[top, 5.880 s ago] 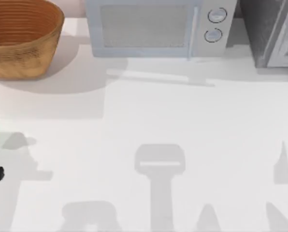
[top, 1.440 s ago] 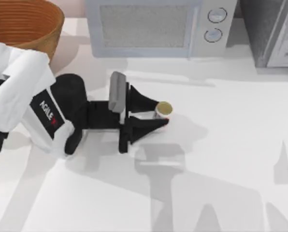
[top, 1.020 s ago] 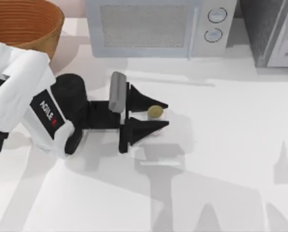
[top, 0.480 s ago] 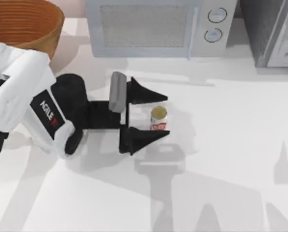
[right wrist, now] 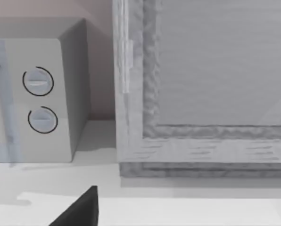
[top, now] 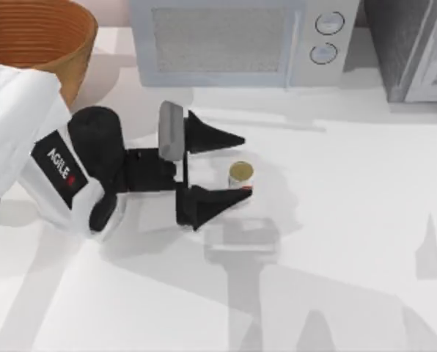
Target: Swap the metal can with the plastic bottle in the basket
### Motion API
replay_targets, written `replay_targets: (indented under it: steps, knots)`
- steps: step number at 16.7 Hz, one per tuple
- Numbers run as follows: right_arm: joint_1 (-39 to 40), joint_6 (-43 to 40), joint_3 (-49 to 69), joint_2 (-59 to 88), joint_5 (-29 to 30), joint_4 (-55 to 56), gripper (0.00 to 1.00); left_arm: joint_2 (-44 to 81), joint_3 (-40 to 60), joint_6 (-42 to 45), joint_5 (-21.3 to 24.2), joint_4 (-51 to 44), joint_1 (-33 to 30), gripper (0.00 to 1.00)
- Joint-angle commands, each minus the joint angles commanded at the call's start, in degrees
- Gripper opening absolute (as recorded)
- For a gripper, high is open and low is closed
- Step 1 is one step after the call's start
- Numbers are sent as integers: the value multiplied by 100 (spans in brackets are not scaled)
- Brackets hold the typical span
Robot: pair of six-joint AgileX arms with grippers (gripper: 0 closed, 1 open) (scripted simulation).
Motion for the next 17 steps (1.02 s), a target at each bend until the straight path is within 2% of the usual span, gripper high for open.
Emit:
replay_targets:
  steps: [3,6,17]
  knots:
    - [0,0,0,0,0,0,100,-887,-503,-38,-585,-676,273,100]
    - [0,0,0,0,0,0,100,-2311,-1159,-19,-1386,-1561,599,100]
    - [0,0,0,0,0,0,100,-9882,-4182,42,-4947,-5457,1613,100]
